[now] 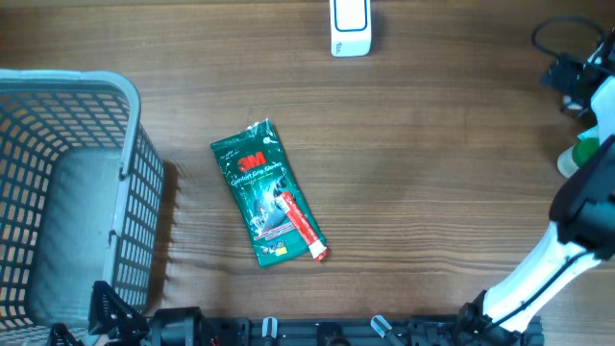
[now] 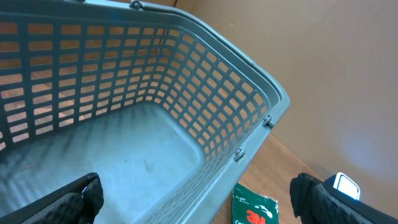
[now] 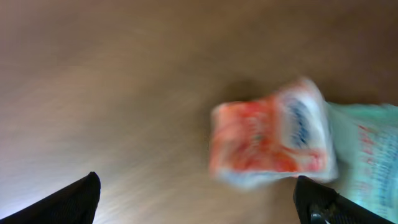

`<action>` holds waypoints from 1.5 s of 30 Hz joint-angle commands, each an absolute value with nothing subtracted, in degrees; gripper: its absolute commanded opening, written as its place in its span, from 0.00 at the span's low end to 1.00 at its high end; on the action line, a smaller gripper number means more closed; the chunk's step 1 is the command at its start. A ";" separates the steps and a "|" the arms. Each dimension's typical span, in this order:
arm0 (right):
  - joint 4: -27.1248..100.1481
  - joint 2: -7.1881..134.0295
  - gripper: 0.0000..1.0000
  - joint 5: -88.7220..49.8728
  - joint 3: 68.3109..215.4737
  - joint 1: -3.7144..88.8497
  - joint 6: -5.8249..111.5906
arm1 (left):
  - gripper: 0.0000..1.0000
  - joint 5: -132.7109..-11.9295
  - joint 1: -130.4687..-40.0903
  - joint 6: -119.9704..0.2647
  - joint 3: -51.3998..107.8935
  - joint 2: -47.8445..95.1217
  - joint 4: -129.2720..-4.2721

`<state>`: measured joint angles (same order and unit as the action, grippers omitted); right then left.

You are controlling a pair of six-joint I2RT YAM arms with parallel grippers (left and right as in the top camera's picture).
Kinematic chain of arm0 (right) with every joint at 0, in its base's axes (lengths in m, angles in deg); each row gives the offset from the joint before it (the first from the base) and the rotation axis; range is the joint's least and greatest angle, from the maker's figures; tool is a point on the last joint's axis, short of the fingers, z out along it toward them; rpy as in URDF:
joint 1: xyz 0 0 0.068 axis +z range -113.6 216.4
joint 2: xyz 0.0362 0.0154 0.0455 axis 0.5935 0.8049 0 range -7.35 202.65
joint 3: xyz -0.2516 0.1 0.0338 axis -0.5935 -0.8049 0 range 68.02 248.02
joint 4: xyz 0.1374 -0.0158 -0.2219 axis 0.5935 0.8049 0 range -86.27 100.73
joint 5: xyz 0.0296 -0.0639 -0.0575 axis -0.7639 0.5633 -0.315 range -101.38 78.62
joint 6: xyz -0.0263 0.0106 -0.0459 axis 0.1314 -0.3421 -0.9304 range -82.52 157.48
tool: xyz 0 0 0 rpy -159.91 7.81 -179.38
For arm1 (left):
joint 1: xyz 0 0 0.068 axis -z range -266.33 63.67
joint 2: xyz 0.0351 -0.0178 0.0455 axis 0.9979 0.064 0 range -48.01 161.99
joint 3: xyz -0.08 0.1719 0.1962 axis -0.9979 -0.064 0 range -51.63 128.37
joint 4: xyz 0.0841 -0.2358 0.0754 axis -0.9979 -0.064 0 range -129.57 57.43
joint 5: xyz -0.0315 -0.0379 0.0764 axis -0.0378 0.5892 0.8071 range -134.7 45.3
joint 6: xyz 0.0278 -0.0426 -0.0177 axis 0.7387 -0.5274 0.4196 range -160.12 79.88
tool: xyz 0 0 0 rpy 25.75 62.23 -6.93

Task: Scan the item barcode
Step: 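Carry the Kleenex pack to the right edge and release it, then reach the right gripper to the red stick on the glove packet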

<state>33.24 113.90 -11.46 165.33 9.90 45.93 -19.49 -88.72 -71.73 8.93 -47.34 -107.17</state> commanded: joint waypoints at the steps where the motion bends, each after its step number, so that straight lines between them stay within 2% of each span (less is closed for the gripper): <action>1: 34.40 98.99 1.00 -30.95 165.95 13.53 58.13 | 1.00 -19.99 -88.85 -72.13 7.83 -47.74 -108.35; 3: 37.72 94.34 1.00 -38.65 165.95 16.18 65.80 | 1.00 -19.99 -88.85 -72.13 7.83 -47.76 -108.35; 7: 49.31 89.49 1.00 -51.06 165.95 27.17 64.86 | 1.00 -19.99 -88.85 -72.13 7.83 -47.76 -108.35; 12: 63.65 91.02 1.00 -49.25 163.89 45.62 45.36 | 1.00 -19.99 -88.85 -72.13 7.83 -47.76 -108.35; 14: 68.50 92.00 0.87 -44.40 161.88 52.61 43.55 | 1.00 -19.99 -88.85 -72.13 7.83 -47.76 -108.35; 17: 72.11 92.63 0.86 -40.90 155.91 61.53 43.53 | 1.00 -19.99 -88.85 -72.13 7.83 -47.74 -108.35; 20: 71.19 92.63 0.82 -41.55 149.20 66.56 43.70 | 1.00 -19.99 -88.85 -72.13 7.83 -47.76 -108.35; 22: 68.46 92.63 0.79 -45.40 144.07 68.39 43.70 | 1.00 -19.99 -88.85 -72.10 7.83 -47.76 -108.35; 25: 60.28 92.63 0.64 -55.65 135.17 69.24 44.12 | 1.00 -19.99 -88.85 -72.13 7.83 -47.74 -108.35; 26: 57.99 92.63 0.61 -57.31 132.92 69.24 44.88 | 1.00 -19.99 -88.85 -72.13 7.83 -47.76 -108.35; 32: 43.87 92.63 0.59 -62.19 121.51 69.57 54.00 | 1.00 -19.99 -88.85 -72.10 7.83 -47.76 -108.35; 45: 31.06 96.13 0.57 -60.90 118.21 69.94 66.41 | 1.00 -19.99 -88.85 -72.13 7.83 -47.76 -108.35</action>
